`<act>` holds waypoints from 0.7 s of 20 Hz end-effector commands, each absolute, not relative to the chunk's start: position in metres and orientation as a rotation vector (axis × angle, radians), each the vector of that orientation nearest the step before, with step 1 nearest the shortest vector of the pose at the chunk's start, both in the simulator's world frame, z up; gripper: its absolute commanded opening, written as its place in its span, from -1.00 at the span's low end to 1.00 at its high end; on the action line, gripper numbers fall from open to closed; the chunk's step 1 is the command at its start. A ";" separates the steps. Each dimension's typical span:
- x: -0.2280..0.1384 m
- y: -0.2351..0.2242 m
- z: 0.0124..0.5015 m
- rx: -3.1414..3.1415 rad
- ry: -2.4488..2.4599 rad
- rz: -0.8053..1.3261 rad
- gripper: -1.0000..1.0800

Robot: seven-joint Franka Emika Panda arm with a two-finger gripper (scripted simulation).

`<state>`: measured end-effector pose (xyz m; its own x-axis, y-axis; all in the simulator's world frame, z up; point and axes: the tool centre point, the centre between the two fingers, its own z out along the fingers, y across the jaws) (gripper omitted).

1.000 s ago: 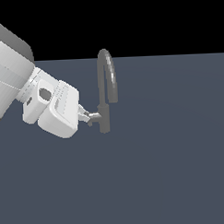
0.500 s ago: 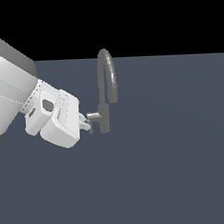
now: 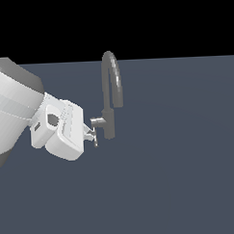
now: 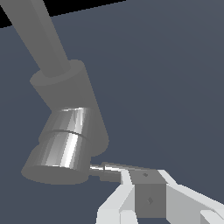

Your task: Turn on the faucet by rotating a designated handle.

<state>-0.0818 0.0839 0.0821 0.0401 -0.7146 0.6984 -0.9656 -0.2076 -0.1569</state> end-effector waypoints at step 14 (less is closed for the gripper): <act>-0.066 0.085 0.053 1.973 -1.679 0.956 -1.00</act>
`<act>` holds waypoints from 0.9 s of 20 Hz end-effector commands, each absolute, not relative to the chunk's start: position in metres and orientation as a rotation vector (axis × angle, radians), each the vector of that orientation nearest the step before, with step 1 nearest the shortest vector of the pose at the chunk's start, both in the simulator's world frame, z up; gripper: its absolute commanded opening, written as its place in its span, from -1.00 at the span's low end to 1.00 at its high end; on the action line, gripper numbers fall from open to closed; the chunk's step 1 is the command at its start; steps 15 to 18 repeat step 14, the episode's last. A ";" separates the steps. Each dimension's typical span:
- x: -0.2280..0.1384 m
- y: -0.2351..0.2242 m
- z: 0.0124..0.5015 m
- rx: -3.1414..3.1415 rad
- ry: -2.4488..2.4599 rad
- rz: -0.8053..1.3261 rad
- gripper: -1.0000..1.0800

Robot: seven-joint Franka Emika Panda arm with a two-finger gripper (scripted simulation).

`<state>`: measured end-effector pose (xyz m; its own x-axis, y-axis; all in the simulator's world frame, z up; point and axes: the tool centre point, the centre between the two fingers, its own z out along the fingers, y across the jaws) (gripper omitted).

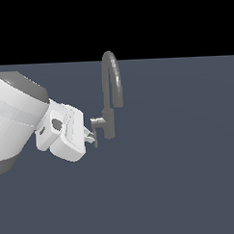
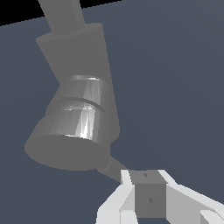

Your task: Turn on the faucet by rotating a designated handle.

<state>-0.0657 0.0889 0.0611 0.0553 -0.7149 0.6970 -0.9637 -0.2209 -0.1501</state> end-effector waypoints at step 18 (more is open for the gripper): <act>-0.046 0.080 0.023 1.910 -1.728 0.961 -1.00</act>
